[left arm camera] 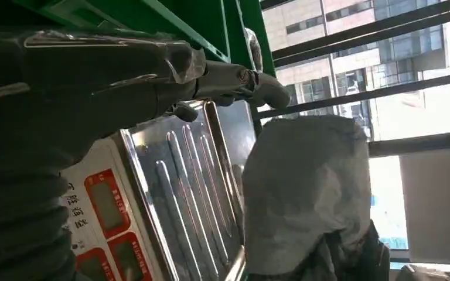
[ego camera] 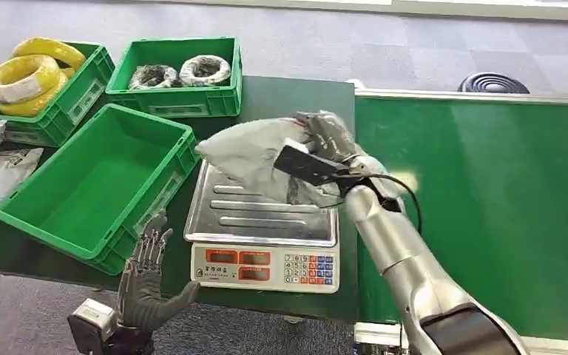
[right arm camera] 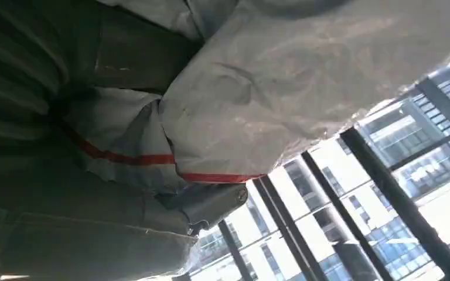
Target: Moved the parcel from conveyor to table for the left to box.
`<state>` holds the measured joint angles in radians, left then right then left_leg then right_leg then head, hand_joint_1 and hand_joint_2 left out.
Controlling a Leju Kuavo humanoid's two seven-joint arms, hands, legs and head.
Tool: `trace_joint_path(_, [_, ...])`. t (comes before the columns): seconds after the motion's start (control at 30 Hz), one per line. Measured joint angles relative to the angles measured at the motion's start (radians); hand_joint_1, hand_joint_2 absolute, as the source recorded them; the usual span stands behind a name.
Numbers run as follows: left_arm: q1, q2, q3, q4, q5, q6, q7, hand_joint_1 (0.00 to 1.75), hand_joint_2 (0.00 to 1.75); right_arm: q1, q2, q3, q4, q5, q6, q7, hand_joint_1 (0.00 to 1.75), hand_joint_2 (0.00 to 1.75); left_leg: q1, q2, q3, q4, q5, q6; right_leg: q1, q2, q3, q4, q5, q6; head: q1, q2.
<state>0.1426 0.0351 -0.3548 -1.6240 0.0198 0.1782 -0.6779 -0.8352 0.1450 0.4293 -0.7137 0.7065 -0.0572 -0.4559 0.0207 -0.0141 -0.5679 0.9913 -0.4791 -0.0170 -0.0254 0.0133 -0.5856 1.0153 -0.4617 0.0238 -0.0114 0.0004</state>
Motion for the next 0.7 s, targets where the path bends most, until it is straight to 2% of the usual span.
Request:
trace_joint_path(0.3, [-0.006, 0.003, -0.007, 0.019, -0.021, 0.014, 0.0, 0.0, 1.75, -0.028, 0.04, 0.096, 0.053, 0.03, 0.021, -0.003, 1.75, 1.75, -0.001, 0.001, -0.001, 0.0, 0.0, 0.0, -0.001, 0.0, 0.0, -0.003, 0.001, 0.001, 0.0, 0.0])
trace_joint_path(0.33, [-0.005, 0.002, -0.008, 0.019, -0.022, 0.015, 0.003, 0.0, 1.75, -0.032, 0.047, 0.104, 0.061, 0.032, 0.023, -0.002, 0.28, 1.75, -0.001, 0.001, -0.001, 0.0, 0.0, 0.0, -0.001, 0.0, 0.0, -0.002, 0.001, 0.001, 0.0, 0.0])
trace_joint_path(0.37, [-0.005, 0.001, -0.008, 0.019, -0.027, 0.015, 0.013, 0.0, 1.75, -0.037, 0.054, 0.115, 0.072, 0.038, 0.023, 0.002, 0.0, 1.75, -0.001, 0.001, -0.001, 0.0, 0.0, 0.0, 0.0, 0.0, 0.0, -0.002, 0.001, 0.001, 0.0, 0.0])
trace_joint_path(0.47, [-0.005, -0.011, -0.008, 0.012, -0.053, 0.01, 0.043, 0.0, 1.75, -0.044, 0.073, 0.144, 0.1, 0.074, 0.018, 0.041, 0.0, 1.75, 0.0, 0.001, -0.001, 0.0, 0.0, 0.0, 0.0, 0.001, -0.001, -0.002, 0.001, 0.0, 0.0, 0.0])
trace_joint_path(0.6, [0.006, -0.03, 0.006, -0.016, -0.076, 0.009, 0.077, 0.0, 1.75, -0.056, 0.087, 0.197, 0.186, 0.185, -0.01, 0.205, 0.0, 1.75, 0.0, 0.001, -0.001, 0.0, 0.0, 0.0, 0.0, 0.0, 0.0, -0.002, 0.001, 0.0, 0.0, 0.0])
trace_joint_path(0.7, [0.025, -0.037, 0.015, -0.042, -0.093, 0.014, 0.088, 0.0, 1.75, -0.056, 0.086, 0.206, 0.253, 0.191, -0.025, 0.22, 0.0, 1.75, -0.001, 0.001, -0.001, 0.0, 0.0, 0.0, 0.0, 0.0, 0.001, -0.003, 0.001, 0.0, 0.0, 0.0])
